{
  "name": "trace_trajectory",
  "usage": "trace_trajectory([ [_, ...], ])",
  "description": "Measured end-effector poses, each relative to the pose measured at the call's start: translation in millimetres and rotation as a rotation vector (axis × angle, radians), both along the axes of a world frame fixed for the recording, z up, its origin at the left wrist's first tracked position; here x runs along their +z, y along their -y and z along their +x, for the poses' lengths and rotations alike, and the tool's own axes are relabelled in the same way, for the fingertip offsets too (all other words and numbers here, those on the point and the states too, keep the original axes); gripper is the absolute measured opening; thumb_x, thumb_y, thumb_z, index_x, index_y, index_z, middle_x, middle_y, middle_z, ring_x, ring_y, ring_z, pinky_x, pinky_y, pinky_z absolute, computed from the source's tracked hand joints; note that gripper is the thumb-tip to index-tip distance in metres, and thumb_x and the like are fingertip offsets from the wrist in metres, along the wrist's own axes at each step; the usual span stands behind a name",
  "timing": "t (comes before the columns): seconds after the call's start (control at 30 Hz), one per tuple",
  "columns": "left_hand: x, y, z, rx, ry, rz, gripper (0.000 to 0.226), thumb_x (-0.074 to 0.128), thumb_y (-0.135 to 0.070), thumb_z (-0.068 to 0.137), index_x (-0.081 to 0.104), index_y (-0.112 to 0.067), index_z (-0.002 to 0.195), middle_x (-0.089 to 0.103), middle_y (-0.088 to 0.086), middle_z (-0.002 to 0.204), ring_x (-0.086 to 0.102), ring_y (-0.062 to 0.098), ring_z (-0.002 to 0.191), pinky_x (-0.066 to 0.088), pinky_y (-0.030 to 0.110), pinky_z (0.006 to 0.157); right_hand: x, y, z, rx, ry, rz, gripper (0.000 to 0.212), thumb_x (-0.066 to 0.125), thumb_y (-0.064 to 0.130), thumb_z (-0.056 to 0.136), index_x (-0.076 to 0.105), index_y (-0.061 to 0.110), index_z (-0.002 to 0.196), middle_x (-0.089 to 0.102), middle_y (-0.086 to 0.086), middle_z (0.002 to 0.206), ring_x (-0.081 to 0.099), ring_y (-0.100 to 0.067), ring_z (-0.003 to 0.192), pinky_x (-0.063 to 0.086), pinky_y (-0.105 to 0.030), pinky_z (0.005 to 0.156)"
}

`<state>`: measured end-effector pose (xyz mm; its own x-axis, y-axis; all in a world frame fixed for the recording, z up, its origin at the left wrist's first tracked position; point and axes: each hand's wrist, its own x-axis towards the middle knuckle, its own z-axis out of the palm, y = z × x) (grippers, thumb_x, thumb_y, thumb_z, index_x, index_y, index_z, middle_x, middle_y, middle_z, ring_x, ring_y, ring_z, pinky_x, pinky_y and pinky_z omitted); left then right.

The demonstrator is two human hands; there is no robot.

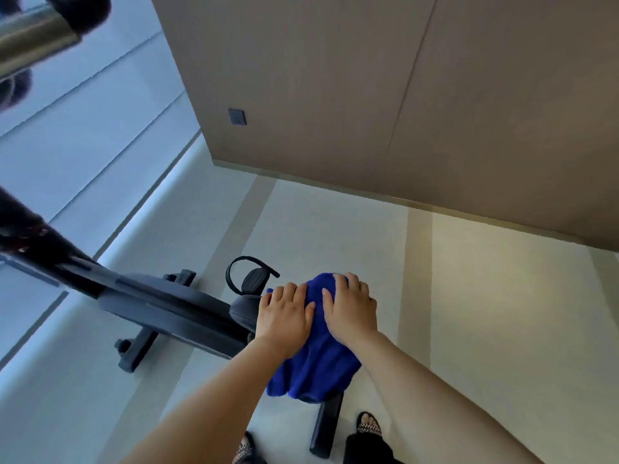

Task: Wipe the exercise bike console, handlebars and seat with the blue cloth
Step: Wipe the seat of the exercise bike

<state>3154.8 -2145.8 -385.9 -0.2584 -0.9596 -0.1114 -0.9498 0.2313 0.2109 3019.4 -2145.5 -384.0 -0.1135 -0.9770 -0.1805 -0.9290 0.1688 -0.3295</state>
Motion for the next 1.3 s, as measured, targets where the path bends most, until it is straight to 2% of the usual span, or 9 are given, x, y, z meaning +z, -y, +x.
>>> trace_trajectory([
  [0.2,8,-26,-28,0.319,0.057,-0.102,0.038,0.024,-0.043,0.096,0.038,-0.023,0.125,0.046,-0.003,0.121,0.042,0.019,0.106,0.028,0.034,0.09,8,4,-16,0.216,-0.007,-0.075,0.035,0.034,0.039,0.098,0.045,0.016,0.123,0.047,-0.004,0.128,0.044,-0.024,0.115,0.041,-0.041,0.092],
  [0.37,23,-58,-21,0.596,0.022,-0.245,0.031,0.04,-0.036,0.094,0.049,-0.017,0.116,0.052,0.004,0.111,0.047,0.024,0.095,0.033,0.037,0.085,27,7,-9,0.576,0.218,-0.268,0.037,0.04,0.035,0.097,0.048,0.018,0.129,0.045,-0.003,0.139,0.038,-0.023,0.129,0.035,-0.041,0.1],
  [0.47,28,-78,0,0.792,0.02,-0.227,0.036,0.041,-0.035,0.093,0.044,-0.016,0.125,0.047,0.007,0.119,0.044,0.027,0.104,0.03,0.038,0.09,32,1,16,0.726,0.268,-0.289,0.045,0.041,0.037,0.097,0.037,0.017,0.137,0.028,-0.01,0.151,0.025,-0.026,0.139,0.027,-0.047,0.11],
  [0.53,26,-86,10,0.851,0.008,-0.127,0.046,0.036,-0.037,0.095,0.029,-0.019,0.137,0.035,0.005,0.134,0.034,0.025,0.12,0.026,0.036,0.099,27,-6,33,0.735,0.224,-0.107,0.06,0.036,0.045,0.096,0.019,0.016,0.145,0.013,-0.011,0.157,0.011,-0.027,0.144,0.015,-0.052,0.114],
  [0.63,18,-85,14,0.772,-0.026,-0.033,0.053,0.032,-0.031,0.097,0.013,-0.016,0.144,0.017,0.006,0.148,0.017,0.024,0.135,0.015,0.033,0.112,6,-13,45,0.787,-0.004,0.067,0.074,0.026,0.052,0.096,-0.011,0.013,0.147,-0.009,-0.014,0.158,-0.009,-0.031,0.144,-0.004,-0.057,0.112],
  [0.77,10,-71,17,0.681,-0.173,0.016,0.056,0.035,-0.019,0.098,0.009,-0.011,0.146,0.008,0.006,0.156,0.01,0.02,0.142,0.005,0.023,0.112,-4,-6,53,0.822,-0.115,0.057,0.08,0.027,0.052,0.096,-0.023,0.011,0.143,-0.016,-0.017,0.156,-0.01,-0.034,0.144,-0.004,-0.059,0.111],
  [0.97,6,-43,29,0.75,-0.261,0.057,0.059,0.04,-0.019,0.096,0.01,-0.016,0.147,0.004,0.001,0.157,0.026,0.017,0.138,0.029,0.026,0.108,-7,11,69,0.795,-0.071,0.077,0.078,0.028,0.051,0.096,-0.018,0.011,0.145,-0.002,-0.016,0.158,0.007,-0.032,0.144,0.01,-0.055,0.113],
  [1.1,5,-31,40,0.686,-0.3,0.098,0.055,0.036,-0.016,0.097,0.012,-0.015,0.147,0.003,0.001,0.157,0.023,0.015,0.139,0.025,0.018,0.104,-13,13,80,0.758,-0.079,0.059,0.077,0.03,0.049,0.096,-0.01,0.008,0.146,0.011,-0.017,0.155,0.018,-0.032,0.141,0.018,-0.054,0.11],
  [1.3,17,-5,82,0.515,-0.408,0.195,0.034,0.037,-0.02,0.097,0.044,-0.021,0.13,0.044,-0.004,0.138,0.047,0.016,0.117,0.038,0.03,0.1,-15,27,91,0.703,-0.035,0.0,0.064,0.024,0.051,0.096,0.013,0.011,0.144,0.037,-0.012,0.142,0.04,-0.028,0.126,0.031,-0.049,0.101],
])
